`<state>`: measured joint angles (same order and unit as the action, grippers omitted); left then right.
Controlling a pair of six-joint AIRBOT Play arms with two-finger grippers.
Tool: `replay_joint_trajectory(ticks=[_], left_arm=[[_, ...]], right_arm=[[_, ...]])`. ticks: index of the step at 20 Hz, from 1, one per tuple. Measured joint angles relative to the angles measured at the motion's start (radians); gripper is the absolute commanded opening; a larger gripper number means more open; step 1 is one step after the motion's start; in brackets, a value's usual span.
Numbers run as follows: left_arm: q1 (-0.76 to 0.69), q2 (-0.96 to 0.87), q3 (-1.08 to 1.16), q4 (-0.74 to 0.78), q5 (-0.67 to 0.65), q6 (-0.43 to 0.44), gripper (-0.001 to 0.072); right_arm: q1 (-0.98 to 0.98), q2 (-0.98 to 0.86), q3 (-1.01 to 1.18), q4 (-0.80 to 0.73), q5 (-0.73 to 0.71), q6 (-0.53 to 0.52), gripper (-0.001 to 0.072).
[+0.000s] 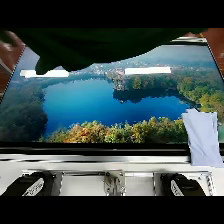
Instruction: Fold the shirts.
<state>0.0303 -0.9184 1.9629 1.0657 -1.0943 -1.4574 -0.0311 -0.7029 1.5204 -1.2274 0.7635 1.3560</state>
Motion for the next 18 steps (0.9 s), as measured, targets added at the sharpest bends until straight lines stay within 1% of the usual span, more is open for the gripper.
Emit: replay_joint_trajectory(ticks=[2, 4, 6, 8, 10, 12, 14, 16, 18], left_arm=[[0.037, 0.04, 0.021, 0.099, -0.109, -0.014, 0.0038], [0.058, 0.059, 0.017, 0.19, -0.237, -0.022, 0.0038], [0.07, 0.068, -0.023, 0.257, -0.333, -0.025, 0.0038], [0.076, 0.073, -0.1, 0.301, -0.384, -0.028, 0.0038], [0.078, 0.071, -0.211, 0.321, -0.404, -0.03, 0.0038], [0.079, 0.066, -0.351, 0.322, -0.39, -0.031, 0.0038], [0.08, 0.056, -0.507, 0.286, -0.332, -0.04, 0.0038], [0.08, 0.04, -0.666, 0.222, -0.237, -0.056, 0.0038], [0.069, 0.011, -0.81, 0.15, -0.111, -0.077, 0.0038]], right_arm=[[0.0, 0.047, 0.014, -0.066, 0.089, 0.052, 0.0052], [0.0, 0.064, 0.018, -0.117, 0.237, 0.089, 0.0052], [0.0, 0.063, -0.005, -0.147, 0.414, 0.116, 0.0052], [0.0, 0.062, -0.075, -0.164, 0.554, 0.134, 0.0052], [0.0, 0.058, -0.177, -0.177, 0.607, 0.144, 0.0052], [0.0, 0.056, -0.307, -0.183, 0.579, 0.15, 0.0052], [0.0, 0.04, -0.433, -0.182, 0.487, 0.151, 0.0052], [0.0, -0.001, -0.541, -0.177, 0.36, 0.153, 0.0052], [0.0, -0.066, -0.61, -0.173, 0.24, 0.171, 0.0052]])
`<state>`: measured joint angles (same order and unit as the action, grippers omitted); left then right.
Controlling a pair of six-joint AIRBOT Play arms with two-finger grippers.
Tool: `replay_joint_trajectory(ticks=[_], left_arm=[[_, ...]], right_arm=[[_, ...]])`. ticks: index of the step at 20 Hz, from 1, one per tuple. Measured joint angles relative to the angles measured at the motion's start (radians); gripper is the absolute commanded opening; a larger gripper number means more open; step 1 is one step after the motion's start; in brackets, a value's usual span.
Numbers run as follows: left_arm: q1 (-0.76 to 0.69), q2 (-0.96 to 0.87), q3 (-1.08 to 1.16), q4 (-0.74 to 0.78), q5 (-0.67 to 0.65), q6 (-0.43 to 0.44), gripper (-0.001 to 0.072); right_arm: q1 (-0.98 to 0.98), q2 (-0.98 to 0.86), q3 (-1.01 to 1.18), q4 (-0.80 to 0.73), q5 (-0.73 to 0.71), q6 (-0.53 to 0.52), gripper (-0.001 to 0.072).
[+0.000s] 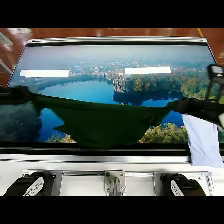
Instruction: Fold the shirts.
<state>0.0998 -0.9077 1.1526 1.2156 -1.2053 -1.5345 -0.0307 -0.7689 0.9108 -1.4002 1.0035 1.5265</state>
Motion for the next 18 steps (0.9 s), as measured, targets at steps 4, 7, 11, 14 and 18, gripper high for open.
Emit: replay_joint_trajectory(ticks=[4, 7, 11, 14, 18], left_arm=[[-0.025, -0.105, -0.164, -0.127, 0.263, -0.025, 0.0042], [-0.04, -0.212, -0.206, -0.22, 0.382, -0.03, 0.009], [-0.036, -0.327, -0.211, -0.327, 0.392, -0.023, 0.0093], [0.036, -0.344, -0.172, -0.356, 0.308, 0.005, 0.0708], [0.172, -0.331, -0.116, -0.367, 0.103, 0.021, 0.0705]], right_arm=[[0.0, -0.151, -0.054, 0.045, -0.215, 0.052, 0.0052], [0.0, -0.261, -0.068, 0.143, -0.345, 0.077, 0.0053], [0.0, -0.341, -0.074, 0.256, -0.401, 0.085, 0.0053], [0.0, -0.343, -0.075, 0.288, -0.383, 0.066, 0.0053], [0.0, -0.33, -0.075, 0.277, -0.303, 0.037, 0.0053]])
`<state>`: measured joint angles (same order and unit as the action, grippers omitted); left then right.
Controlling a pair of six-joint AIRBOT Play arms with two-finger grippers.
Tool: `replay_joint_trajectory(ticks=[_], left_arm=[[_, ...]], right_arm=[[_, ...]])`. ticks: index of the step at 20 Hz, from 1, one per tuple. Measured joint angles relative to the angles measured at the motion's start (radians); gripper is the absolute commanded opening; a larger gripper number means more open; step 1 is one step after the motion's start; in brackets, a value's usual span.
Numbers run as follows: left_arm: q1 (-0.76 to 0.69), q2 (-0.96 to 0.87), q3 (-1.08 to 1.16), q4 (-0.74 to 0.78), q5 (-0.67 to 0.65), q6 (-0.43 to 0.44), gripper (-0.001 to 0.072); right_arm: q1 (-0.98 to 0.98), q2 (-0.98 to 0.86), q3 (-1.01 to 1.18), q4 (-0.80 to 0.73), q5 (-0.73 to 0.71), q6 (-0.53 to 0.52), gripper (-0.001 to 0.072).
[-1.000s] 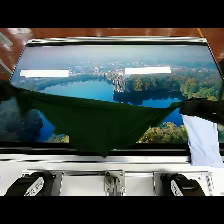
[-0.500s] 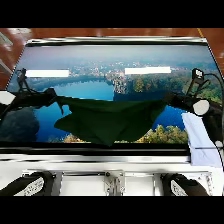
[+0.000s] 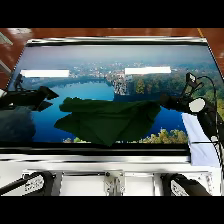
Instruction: Fold the shirts.
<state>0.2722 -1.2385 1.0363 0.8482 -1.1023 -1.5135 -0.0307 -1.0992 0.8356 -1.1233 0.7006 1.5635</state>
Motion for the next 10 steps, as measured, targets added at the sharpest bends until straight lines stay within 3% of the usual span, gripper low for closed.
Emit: replay_joint_trajectory(ticks=[3, 5, 7, 10], left_arm=[[0.031, 0.032, -0.023, 0.0, -0.168, 0.032, 0.0702], [-0.013, 0.087, -0.1, 0.002, -0.214, 0.043, 0.0702], [-0.103, 0.156, -0.225, -0.004, -0.183, 0.029, 0.0702], [-0.306, 0.216, -0.439, -0.095, -0.026, -0.002, 0.0702]], right_arm=[[0.0, 0.003, 0.0, -0.026, 0.069, -0.013, 0.0053], [0.0, 0.004, 0.0, -0.047, 0.108, -0.021, 0.0053], [0.0, 0.005, 0.0, -0.071, 0.137, -0.027, 0.0053], [0.0, 0.005, 0.0, -0.092, 0.159, -0.031, 0.0053]])
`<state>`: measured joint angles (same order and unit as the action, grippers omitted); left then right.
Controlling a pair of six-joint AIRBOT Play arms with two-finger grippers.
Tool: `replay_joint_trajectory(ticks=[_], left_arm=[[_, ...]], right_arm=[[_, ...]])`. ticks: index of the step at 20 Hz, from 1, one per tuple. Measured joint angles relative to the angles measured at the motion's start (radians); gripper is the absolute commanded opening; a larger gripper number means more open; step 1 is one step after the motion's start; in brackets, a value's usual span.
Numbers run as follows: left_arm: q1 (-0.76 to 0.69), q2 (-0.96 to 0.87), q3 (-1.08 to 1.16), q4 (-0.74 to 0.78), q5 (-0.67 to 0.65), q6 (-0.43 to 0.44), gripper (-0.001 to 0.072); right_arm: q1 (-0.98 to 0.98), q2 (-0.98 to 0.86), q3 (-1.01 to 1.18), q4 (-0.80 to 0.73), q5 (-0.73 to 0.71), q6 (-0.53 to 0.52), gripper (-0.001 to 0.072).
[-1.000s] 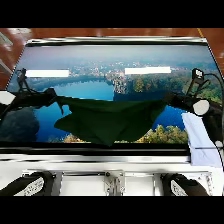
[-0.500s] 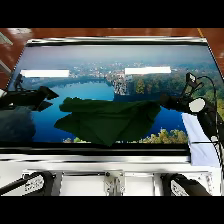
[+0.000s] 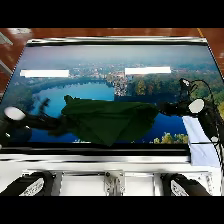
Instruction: Fold the shirts.
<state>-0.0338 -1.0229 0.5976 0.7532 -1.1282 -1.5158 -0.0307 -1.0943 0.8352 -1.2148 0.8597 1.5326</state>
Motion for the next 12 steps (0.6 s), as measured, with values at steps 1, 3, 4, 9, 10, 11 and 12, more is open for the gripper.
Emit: replay_joint_trajectory(ticks=[1, 3, 4, 9, 10, 11, 12], left_arm=[[-0.068, 0.002, -0.055, -0.047, 0.065, -0.007, 0.0702], [-0.21, -0.017, -0.135, -0.151, 0.201, -0.012, 0.0702], [-0.277, -0.035, -0.157, -0.205, 0.264, -0.015, 0.0702], [-0.526, -0.162, -0.169, -0.474, 0.476, 0.057, 0.0702], [-0.561, -0.19, -0.158, -0.532, 0.495, 0.085, 0.0701], [-0.589, -0.216, -0.146, -0.575, 0.51, 0.107, 0.0702], [-0.612, -0.242, -0.132, -0.616, 0.524, 0.127, 0.0701]], right_arm=[[0.0, 0.0, 0.0, -0.005, 0.007, 0.0, 0.0053], [0.0, 0.0, 0.0, -0.01, 0.013, -0.001, 0.0053], [0.0, 0.0, 0.0, -0.012, 0.014, -0.002, 0.0053], [0.0, 0.0, 0.0, -0.016, 0.019, -0.003, 0.0053], [0.0, 0.0, 0.0, -0.016, 0.019, -0.003, 0.0053], [0.0, 0.0, 0.0, -0.017, 0.02, -0.003, 0.0053], [0.0, 0.0, 0.0, -0.017, 0.021, -0.003, 0.0053]])
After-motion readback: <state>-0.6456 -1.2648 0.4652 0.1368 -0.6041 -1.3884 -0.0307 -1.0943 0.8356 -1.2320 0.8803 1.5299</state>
